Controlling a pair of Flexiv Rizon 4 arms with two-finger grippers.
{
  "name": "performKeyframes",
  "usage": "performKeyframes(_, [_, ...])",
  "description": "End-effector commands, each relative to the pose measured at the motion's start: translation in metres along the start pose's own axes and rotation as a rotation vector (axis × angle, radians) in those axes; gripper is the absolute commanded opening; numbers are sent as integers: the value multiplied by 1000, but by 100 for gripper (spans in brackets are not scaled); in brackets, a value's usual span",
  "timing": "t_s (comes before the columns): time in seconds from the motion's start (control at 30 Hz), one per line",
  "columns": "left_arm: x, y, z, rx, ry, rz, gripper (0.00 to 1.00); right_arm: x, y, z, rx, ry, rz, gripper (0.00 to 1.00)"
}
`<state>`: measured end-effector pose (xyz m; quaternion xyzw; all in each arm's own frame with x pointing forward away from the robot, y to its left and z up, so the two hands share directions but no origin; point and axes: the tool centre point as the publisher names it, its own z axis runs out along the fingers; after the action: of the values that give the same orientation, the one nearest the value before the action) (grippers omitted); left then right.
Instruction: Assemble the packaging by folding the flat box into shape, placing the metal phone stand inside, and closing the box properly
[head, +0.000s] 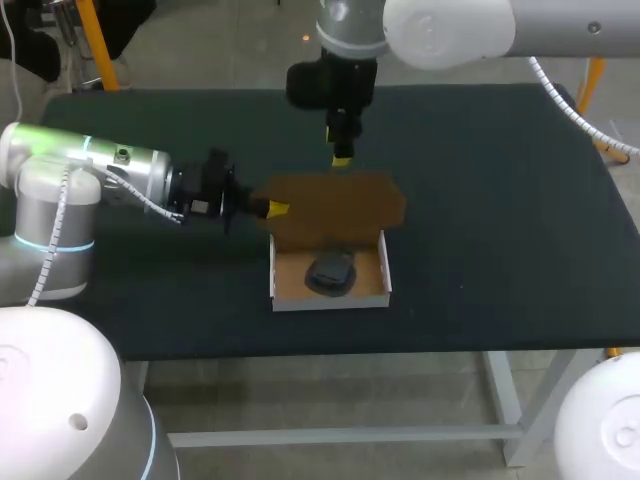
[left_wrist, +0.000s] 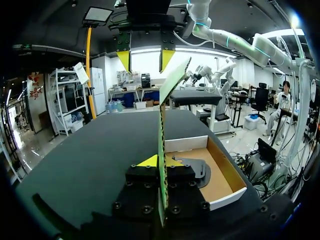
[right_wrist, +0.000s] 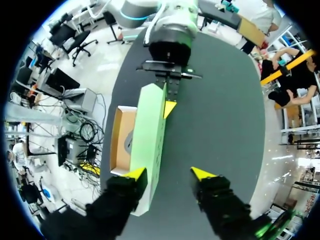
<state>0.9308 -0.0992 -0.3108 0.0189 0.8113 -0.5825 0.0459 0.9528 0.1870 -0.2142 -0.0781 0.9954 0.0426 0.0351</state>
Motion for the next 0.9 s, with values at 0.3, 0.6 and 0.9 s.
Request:
performKeyframes(0.3, [1, 1, 1, 1, 0, 0, 0, 7, 6, 5, 5, 3, -8, 51])
performKeyframes(0.6, [1, 1, 1, 1, 0, 0, 0, 12, 11, 9, 2, 11, -19, 50])
performKeyframes(0.9, [1, 1, 1, 1, 0, 0, 0, 18, 15, 14, 12, 13, -20, 49])
